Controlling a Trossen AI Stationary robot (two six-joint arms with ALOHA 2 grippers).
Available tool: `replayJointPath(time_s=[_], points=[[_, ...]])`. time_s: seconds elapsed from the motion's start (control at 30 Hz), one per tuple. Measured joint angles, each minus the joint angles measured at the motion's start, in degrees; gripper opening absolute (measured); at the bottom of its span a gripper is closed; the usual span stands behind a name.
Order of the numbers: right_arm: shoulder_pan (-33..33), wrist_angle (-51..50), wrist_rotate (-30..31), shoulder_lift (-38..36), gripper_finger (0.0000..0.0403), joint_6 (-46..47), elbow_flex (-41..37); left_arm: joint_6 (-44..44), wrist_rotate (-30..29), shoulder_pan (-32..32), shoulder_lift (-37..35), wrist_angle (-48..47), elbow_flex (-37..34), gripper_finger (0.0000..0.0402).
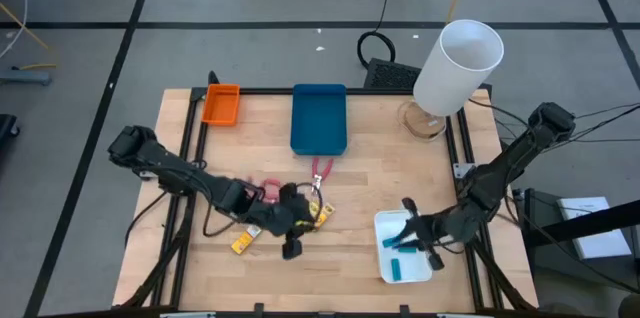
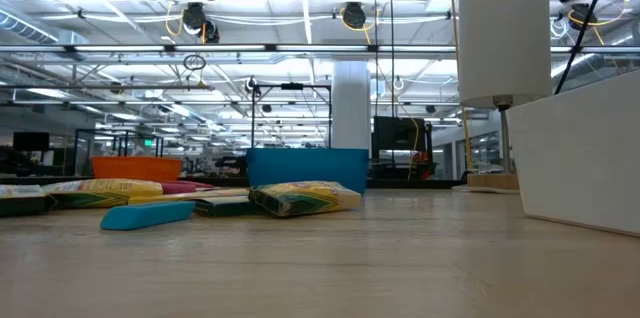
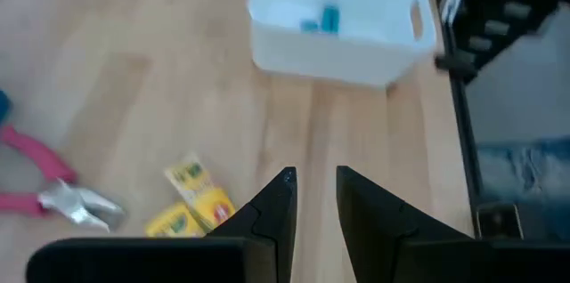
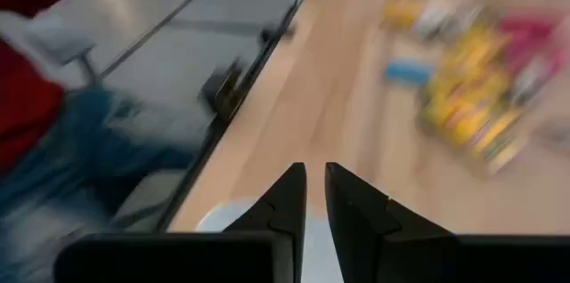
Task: Pick & Place School Supplies
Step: Put the blue eraser into the white bin
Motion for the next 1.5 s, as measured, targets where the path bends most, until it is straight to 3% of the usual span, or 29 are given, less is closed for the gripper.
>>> replayJointPath(time_s=[0.2,0.5,0.73,0.87,1.0,1.17,1.27,1.33,1.5], points=[[-2.42,6.87,7.61,-2.97,0.0034,-13.9,0.0,-4.48,0.55,-4.08,5.44,1.21,0.02,0.0088],[-4.72,14.64,7.46,-3.82,0.0024,-26.23,0.0,-16.31,2.89,-8.22,13.07,-1.97,0.02,0.0088],[-4.7,16.2,5.73,-10.74,0.0003,-31.38,-1.11,-22.42,2.83,-8.37,15.22,-7.5,0.0,0.0088],[-4.68,17.83,5.7,-16.36,0.0001,-30.11,-6.77,-22.31,-1.07,-8.44,14.96,-9.02,0.02,0.0088],[-4.66,28.23,5.82,-21.67,0.0001,-29.05,-16.0,-22.21,-9.24,-10.11,14.58,-12.19,0.02,0.0088],[-4.66,40.32,5.76,-24.31,0.0009,-31.61,-25.29,-31.5,-20.98,-13.79,12.16,-21.16,-0.77,0.0088],[-4.66,47.48,5.47,-24.37,0.0037,-32.79,-28.69,-37.22,-23.34,-14.76,10.72,-21.15,-2.71,0.0088],[-4.63,49.58,4.31,-24.32,0.0067,-33.17,-30.01,-42.91,-19.47,-14.51,10.04,-21.15,-3.56,0.0088],[-4.61,51.15,4.27,-24.3,0.0159,-33.36,-30.23,-48.97,-1.88,-9.51,10.28,-20.4,-3.58,0.0088]])
